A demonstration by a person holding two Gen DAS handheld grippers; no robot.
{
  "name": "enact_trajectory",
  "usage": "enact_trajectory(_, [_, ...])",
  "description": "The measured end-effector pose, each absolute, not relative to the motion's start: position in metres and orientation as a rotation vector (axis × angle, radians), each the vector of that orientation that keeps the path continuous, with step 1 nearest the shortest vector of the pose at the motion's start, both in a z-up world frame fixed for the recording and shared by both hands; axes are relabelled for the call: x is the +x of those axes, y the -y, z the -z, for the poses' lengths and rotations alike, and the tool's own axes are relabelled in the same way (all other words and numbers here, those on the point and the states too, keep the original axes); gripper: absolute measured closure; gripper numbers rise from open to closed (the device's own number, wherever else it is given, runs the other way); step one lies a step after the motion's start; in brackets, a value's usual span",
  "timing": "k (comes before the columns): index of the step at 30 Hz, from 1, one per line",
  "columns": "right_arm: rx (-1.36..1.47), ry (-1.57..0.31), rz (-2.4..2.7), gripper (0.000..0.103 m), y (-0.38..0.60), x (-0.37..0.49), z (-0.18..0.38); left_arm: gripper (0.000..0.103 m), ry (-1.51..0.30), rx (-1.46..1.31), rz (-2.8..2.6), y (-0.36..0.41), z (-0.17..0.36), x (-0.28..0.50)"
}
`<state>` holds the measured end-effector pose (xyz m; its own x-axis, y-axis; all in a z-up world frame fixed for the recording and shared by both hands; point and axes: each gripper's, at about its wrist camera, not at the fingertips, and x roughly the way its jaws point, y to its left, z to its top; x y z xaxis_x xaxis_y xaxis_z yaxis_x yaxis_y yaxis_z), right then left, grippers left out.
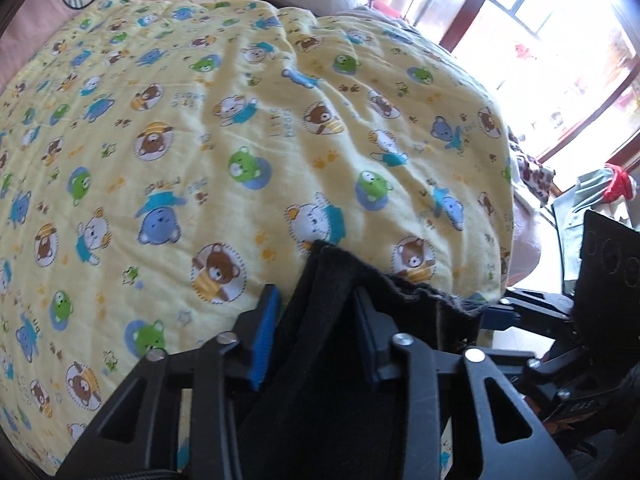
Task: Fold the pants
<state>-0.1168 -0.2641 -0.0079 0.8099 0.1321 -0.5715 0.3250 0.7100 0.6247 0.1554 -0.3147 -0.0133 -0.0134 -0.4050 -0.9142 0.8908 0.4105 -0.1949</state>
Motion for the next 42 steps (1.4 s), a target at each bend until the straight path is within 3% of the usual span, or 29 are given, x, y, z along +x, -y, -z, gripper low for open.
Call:
enact_trajectory(2, [0.77,-0.629,0.106,0.062,0.262,-0.115,0.008,0.085,-1.155,0.523,1.124,0.317,0.011,0.152])
enact_trajectory(3, [0.764,-0.622,0.102,0.064,0.261,-0.114,0.008,0.087,-1.152,0.513,1.133,0.318,0.01,0.151])
enact_trajectory(6, [0.771,-0.625,0.071,0.086,0.26,-0.11,0.009,0.091,-1.154,0.464,1.136,0.313,0.006,0.153])
enact_trajectory(7, [0.779,-0.627,0.061,0.087,0.26,-0.109,0.009,0.092,-1.155,0.446,1.135,0.31,0.004,0.155])
enact_trajectory(25, [0.654,-0.492,-0.163,0.088,0.215,-0.105,-0.058,0.092,-0.999,0.122,1.071,0.206,-0.08,0.135])
enact_trajectory(42, [0.566,-0.588,-0.493,0.088,0.123,-0.056,-0.057,0.092,-0.915,-0.073,0.88,0.07,-0.086,0.104])
